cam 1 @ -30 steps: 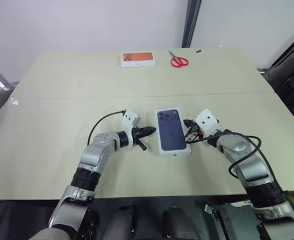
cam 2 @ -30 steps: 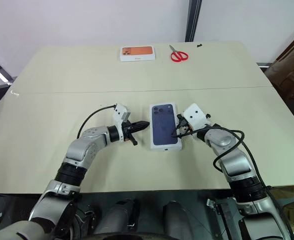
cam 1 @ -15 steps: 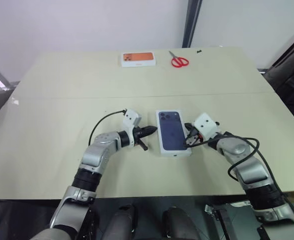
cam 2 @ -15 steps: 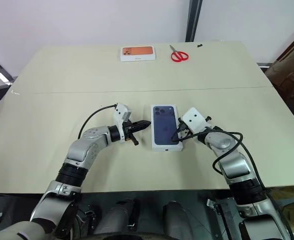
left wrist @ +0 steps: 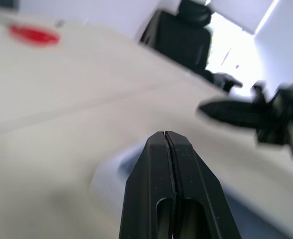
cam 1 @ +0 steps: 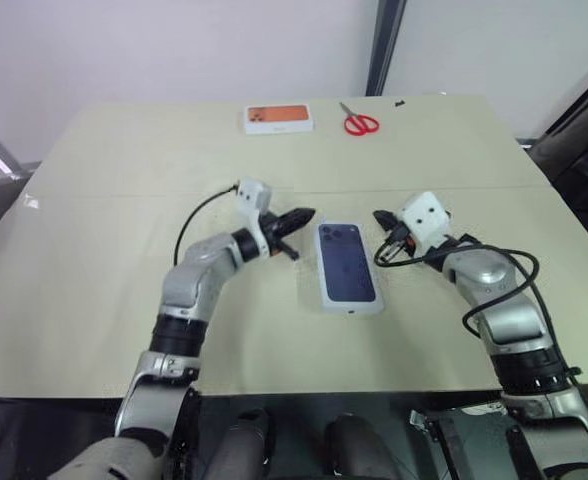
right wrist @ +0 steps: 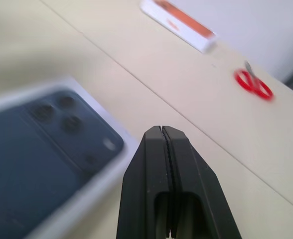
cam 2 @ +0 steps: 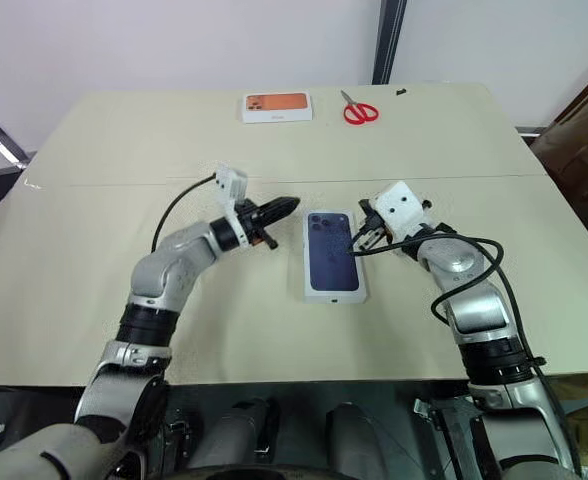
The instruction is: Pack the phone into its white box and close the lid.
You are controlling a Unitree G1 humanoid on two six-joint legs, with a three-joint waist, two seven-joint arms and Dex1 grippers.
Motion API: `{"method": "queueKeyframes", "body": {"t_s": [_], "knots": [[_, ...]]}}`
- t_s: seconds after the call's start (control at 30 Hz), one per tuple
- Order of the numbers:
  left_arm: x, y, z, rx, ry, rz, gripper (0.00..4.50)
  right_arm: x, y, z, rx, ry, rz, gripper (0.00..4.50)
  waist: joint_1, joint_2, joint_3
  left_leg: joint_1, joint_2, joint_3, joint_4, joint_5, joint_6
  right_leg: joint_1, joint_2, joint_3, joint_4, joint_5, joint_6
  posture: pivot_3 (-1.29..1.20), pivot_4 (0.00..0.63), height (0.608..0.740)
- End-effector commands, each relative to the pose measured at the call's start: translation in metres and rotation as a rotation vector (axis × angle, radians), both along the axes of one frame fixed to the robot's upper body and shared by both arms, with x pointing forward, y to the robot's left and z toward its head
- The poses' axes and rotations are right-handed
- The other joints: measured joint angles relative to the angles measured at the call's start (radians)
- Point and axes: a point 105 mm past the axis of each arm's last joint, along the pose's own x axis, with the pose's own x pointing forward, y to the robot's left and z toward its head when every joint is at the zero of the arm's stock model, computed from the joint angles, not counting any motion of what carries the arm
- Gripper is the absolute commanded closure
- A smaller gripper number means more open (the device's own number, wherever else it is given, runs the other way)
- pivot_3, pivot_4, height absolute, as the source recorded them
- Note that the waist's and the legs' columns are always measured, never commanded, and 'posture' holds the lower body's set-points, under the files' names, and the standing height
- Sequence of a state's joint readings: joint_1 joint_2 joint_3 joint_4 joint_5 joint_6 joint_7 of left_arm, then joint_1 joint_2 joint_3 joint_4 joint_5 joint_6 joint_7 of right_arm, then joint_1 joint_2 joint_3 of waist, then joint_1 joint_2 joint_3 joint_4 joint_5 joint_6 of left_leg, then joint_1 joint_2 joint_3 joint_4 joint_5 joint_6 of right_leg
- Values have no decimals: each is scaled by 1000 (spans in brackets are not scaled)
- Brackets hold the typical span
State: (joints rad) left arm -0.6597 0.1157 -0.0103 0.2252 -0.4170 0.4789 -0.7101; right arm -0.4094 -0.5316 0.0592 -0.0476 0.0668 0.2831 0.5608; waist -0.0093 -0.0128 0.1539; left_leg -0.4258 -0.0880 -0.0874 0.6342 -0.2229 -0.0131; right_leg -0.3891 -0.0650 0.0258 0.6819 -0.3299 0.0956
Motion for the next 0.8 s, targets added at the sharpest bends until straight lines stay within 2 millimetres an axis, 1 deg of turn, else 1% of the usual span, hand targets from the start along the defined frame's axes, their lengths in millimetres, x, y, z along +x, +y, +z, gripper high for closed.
{"method": "queueKeyframes", "body": {"t_s": [0.03, 0.07, 0.13, 0.2, 0.27, 0.33, 0.4, 0.43, 0.47, 0.5, 0.53, 0.57, 0.6, 0.63, 0.7, 0.73, 0.8], "knots": [[0, -18, -34, 170, 23, -35, 4500, -23, 32, -12, -57, 36, 190, 4485, -2, 0, 0, 0, 0, 0, 0, 0, 0, 0, 0, 0, 0, 0, 0, 0, 150, 734], [0, -19, -46, 241, 26, -35, 4500, -30, 38, -19, -88, 57, 234, 4485, -2, 0, 0, 0, 0, 0, 0, 0, 0, 0, 0, 0, 0, 0, 0, 0, 150, 734], [1, -17, -59, 296, 59, -28, 4500, -37, 41, -29, -131, 87, 268, 4485, -7, 0, 0, 0, 0, 0, -1, 0, 0, -1, 1, 0, 1, 0, 0, 0, 150, 734], [0, -11, -71, 327, 97, -23, 4500, -39, 36, -42, -192, 117, 255, 4485, -4, 0, 0, 0, 0, 0, 0, 0, 0, -1, 1, 1, 2, 0, 0, 0, 150, 734], [-1, -6, -80, 371, 98, -21, 4500, -40, 31, -49, -221, 130, 244, 4485, -3, -1, -1, 2, 0, 0, 0, 0, 1, 0, 1, 1, 1, 0, 0, 0, 150, 734], [-3, -4, -80, 350, 109, -19, 4500, -35, 29, -44, -177, 139, 209, 4485, -2, -1, -2, 3, 0, -1, 0, 0, 0, 2, 1, 1, 1, 0, 0, 0, 150, 734], [-2, -2, -68, 255, 131, -13, 4500, -31, 29, -34, -65, 169, 194, 4485, -2, -1, -2, 3, 0, -1, 0, 0, 0, 2, 1, 1, 1, 0, 0, 0, 150, 734], [-3, -2, -62, 231, 114, -22, 3951, -29, 30, -28, 3, 184, 187, 4245, -3, -1, -2, 3, 0, -1, 0, 0, 0, 2, 1, 1, 1, 0, 0, 0, 150, 734], [-3, -2, -59, 220, 101, -27, 3628, -28, 30, -25, 48, 197, 183, 3952, -3, -1, -2, 3, 0, -1, 0, 0, 0, 1, 1, 1, 1, 0, 0, 0, 150, 734], [-3, 1, -51, 205, 75, -28, 3230, -26, 30, -17, 82, 185, 183, 3680, -3, -1, -2, 3, 0, -1, -1, 0, 0, 1, 1, 1, 1, 0, 0, 0, 150, 734], [-4, 3, -44, 197, 45, -34, 2646, -25, 29, -11, 104, 171, 182, 3120, -3, -1, -2, 2, 0, -1, -1, 0, 0, 1, 1, 1, 1, 0, 0, 0, 150, 734], [-5, 8, -37, 191, 16, -44, 2201, -24, 28, -5, 127, 162, 189, 2663, -4, -1, -2, 2, 0, -1, -1, 0, 0, 0, 0, 1, 1, 0, 0, 0, 150, 734], [-7, 14, -31, 185, -5, -51, 1593, -23, 26, 0, 144, 157, 195, 2060, -5, -1, -2, 1, 0, -1, -1, 0, 0, -1, 1, 1, 1, 0, 0, 0, 150, 734], [-8, 22, -26, 184, -27, -51, 1122, -24, 25, 3, 151, 150, 203, 1610, -4, -1, -2, 1, 0, -1, -1, 0, 0, -1, 0, 1, 1, 0, 0, 0, 150, 734], [-9, 39, -22, 203, -55, -40, 50, -26, 21, 6, 150, 146, 222, 526, -4, -1, -2, 1, 0, -1, -1, 0, 0, -2, 0, 1, 1, 0, 0, 0, 150, 734], [-11, 48, -22, 209, -61, -37, 0, -28, 20, 7, 149, 147, 229, 49, -4, -1, -2, 1, 0, -1, -2, 0, 0, -2, 0, 1, 1, 0, 0, 0, 150, 734], [-16, 68, -19, 205, -71, -11, 0, -35, 13, 7, 136, 141, 240, 49, -4, -1, -2, 1, 0, -1, -2, 0, 0, -2, 0, 1, 1, 0, 0, 0, 150, 734]]}}
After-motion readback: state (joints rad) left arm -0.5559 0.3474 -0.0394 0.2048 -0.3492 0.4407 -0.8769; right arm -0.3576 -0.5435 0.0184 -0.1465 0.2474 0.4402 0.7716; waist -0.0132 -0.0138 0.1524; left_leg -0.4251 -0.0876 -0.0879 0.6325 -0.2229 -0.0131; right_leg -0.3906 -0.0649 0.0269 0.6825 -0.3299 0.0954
